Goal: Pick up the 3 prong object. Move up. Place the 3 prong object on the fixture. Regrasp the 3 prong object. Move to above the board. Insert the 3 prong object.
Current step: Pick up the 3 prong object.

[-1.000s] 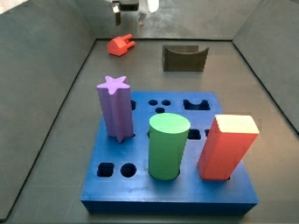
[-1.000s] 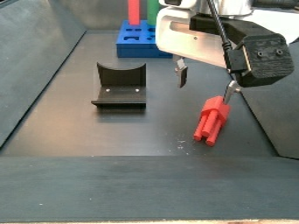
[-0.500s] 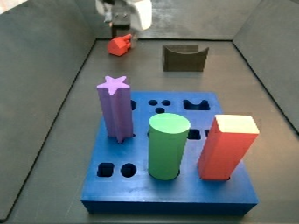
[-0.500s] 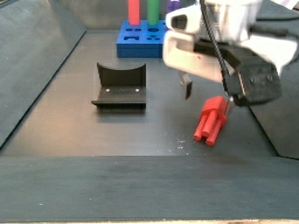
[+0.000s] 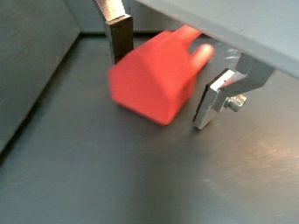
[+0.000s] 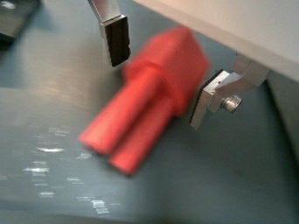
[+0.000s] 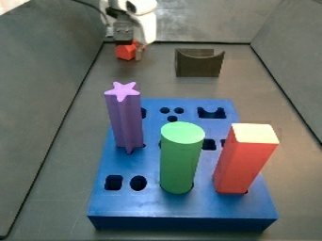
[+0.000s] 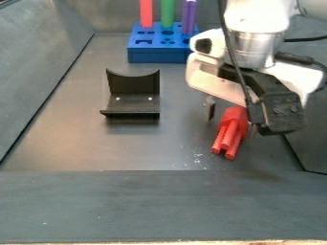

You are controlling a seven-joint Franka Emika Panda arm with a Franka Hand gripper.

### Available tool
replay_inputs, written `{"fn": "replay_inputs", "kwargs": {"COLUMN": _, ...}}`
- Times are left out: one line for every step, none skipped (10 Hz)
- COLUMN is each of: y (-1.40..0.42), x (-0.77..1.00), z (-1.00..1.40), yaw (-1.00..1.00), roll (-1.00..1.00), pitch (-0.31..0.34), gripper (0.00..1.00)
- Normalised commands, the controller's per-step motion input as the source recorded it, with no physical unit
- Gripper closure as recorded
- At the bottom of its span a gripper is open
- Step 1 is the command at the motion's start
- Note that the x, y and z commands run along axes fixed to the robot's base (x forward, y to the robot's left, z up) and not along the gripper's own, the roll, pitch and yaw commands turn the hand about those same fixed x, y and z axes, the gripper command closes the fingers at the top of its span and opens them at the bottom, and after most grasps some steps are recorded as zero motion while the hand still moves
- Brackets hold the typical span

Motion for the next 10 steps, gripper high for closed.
{"fn": "replay_inputs", "kwargs": {"y": 0.0, "x": 0.0, "z": 0.0, "yaw": 0.0, "roll": -0.01, "pitch": 0.0, "gripper": 0.0}}
{"fn": "replay_inputs", "kwargs": {"y": 0.0, "x": 0.0, "z": 0.0, "yaw": 0.0, "roll": 0.0, "pitch": 0.0, "gripper": 1.0}}
{"fn": "replay_inputs", "kwargs": {"y": 0.0, "x": 0.0, "z": 0.0, "yaw": 0.0, "roll": 0.0, "pitch": 0.0, "gripper": 1.0}}
{"fn": "replay_inputs", "kwargs": {"y": 0.0, "x": 0.0, "z": 0.0, "yaw": 0.0, "roll": 0.0, "pitch": 0.0, "gripper": 1.0}}
{"fn": "replay_inputs", "kwargs": {"y": 0.0, "x": 0.0, "z": 0.0, "yaw": 0.0, "roll": 0.0, "pitch": 0.0, "gripper": 1.0}}
{"fn": "replay_inputs", "kwargs": {"y": 0.0, "x": 0.0, "z": 0.0, "yaw": 0.0, "roll": 0.0, "pitch": 0.0, "gripper": 1.0}}
{"fn": "replay_inputs", "kwargs": {"y": 0.0, "x": 0.0, "z": 0.0, "yaw": 0.0, "roll": 0.0, "pitch": 0.0, "gripper": 1.0}}
{"fn": "replay_inputs", "kwargs": {"y": 0.0, "x": 0.0, "z": 0.0, "yaw": 0.0, "roll": 0.0, "pitch": 0.0, "gripper": 1.0}}
{"fn": "replay_inputs", "kwargs": {"y": 0.0, "x": 0.0, "z": 0.0, "yaw": 0.0, "roll": 0.0, "pitch": 0.0, "gripper": 1.0}}
{"fn": "replay_inputs", "kwargs": {"y": 0.0, "x": 0.0, "z": 0.0, "yaw": 0.0, "roll": 0.0, "pitch": 0.0, "gripper": 1.0}}
